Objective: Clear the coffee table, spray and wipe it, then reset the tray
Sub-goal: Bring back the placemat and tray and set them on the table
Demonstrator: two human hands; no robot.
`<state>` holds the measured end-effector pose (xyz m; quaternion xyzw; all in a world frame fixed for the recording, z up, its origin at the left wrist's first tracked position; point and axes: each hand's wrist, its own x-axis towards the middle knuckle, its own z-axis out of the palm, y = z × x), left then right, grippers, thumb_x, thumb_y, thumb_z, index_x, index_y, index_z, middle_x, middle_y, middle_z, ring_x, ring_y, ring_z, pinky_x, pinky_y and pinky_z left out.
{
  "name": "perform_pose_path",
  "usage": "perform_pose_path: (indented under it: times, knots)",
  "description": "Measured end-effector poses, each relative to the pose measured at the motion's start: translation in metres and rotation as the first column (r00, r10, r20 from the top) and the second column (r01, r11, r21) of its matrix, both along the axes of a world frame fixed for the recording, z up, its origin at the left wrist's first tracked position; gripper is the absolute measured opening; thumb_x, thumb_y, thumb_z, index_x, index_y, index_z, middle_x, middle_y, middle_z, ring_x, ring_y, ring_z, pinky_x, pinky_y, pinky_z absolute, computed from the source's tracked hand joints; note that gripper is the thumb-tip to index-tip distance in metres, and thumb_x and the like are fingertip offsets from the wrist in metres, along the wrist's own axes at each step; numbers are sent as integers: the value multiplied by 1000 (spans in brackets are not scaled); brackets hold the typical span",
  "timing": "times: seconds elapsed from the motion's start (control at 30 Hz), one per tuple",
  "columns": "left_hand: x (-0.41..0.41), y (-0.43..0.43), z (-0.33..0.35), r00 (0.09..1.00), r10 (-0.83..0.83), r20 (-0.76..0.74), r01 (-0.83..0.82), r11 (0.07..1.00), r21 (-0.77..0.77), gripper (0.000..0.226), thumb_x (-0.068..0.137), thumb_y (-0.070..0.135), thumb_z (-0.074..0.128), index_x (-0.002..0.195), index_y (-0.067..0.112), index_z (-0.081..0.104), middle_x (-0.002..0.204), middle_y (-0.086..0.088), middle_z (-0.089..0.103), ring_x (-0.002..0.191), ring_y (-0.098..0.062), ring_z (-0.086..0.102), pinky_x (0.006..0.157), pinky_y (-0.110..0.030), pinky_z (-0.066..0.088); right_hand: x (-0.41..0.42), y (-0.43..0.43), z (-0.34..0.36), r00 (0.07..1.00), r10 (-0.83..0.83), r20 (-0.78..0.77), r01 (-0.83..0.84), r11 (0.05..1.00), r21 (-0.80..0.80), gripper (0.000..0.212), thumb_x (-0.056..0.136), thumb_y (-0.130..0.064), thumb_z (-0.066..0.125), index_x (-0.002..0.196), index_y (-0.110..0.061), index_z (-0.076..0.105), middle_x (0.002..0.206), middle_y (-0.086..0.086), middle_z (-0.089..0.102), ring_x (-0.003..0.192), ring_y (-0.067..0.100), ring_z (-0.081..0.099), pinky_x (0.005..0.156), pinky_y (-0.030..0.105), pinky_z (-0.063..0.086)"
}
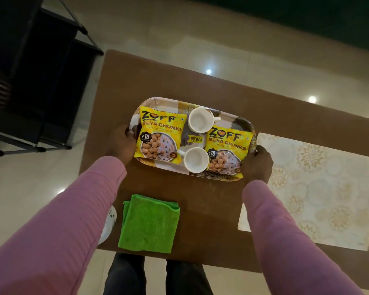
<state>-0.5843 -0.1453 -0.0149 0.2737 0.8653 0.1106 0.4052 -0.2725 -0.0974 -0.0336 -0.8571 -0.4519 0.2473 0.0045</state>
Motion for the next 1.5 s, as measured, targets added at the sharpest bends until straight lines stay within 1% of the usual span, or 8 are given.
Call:
perform_pose_path:
  times: [0.37,0.5,0.67,0.9,1.07,1.13,1.2,1.5]
  knots:
    - [0,2,1,991,118,63,-119,993,14,34,103,12,40,132,9,57,127,-14,61,94,-20,50,80,-29,36,5,1,-4,997,-51,-51,52,998,21,30,95,-22,43,112,-9,65,110,19,66,100,40,60,73,33,39]
    - [-1,-5,5,992,113,61,-114,993,10,32,101,7,44,130,6,58,127,-16,62,110,-29,57,83,-28,37,11,-3,6,995,-75,-70,76,997,10,28,94,-18,45,109,-7,67,108,20,67,99,41,60,72,33,37]
    - [4,-23,21,997,70,39,-71,997,35,26,98,6,50,118,14,64,114,-7,65,99,-23,56,77,-25,36,20,-23,28,988,-122,-95,124,992,8,28,94,-16,45,110,-8,66,110,21,67,99,40,60,75,34,41]
    - [6,-51,90,998,40,38,-43,995,88,22,84,20,59,100,19,74,101,-9,74,91,-30,67,88,-43,54,32,-68,125,962,-223,-159,233,972,45,27,97,-17,44,110,-8,65,109,21,66,97,37,61,72,32,38]
    - [28,-76,177,998,13,62,-22,990,138,25,91,8,59,114,4,70,113,-14,70,104,-33,64,86,-30,45,47,-101,213,956,-234,-180,250,965,74,25,95,-15,46,105,-9,67,105,21,67,95,38,62,75,36,44]
    - [37,-85,199,994,21,105,-37,988,148,26,91,4,59,116,0,68,115,-17,69,102,-35,65,91,-35,49,57,-113,239,953,-234,-192,254,963,90,24,94,-16,47,105,-9,68,104,20,68,94,38,62,76,36,46]
    - [44,-90,212,989,31,146,-53,987,152,28,91,0,59,117,-3,66,116,-22,68,103,-38,65,94,-46,52,66,-120,257,951,-240,-194,264,959,106,23,94,-17,48,103,-9,68,103,20,68,93,38,63,74,35,46]
    - [111,-100,235,989,8,145,-32,986,164,24,89,-3,60,111,-7,68,113,-24,68,99,-36,65,93,-48,52,139,-132,289,942,-260,-213,292,946,138,23,94,-16,48,102,-9,68,108,18,68,97,37,62,79,36,45]
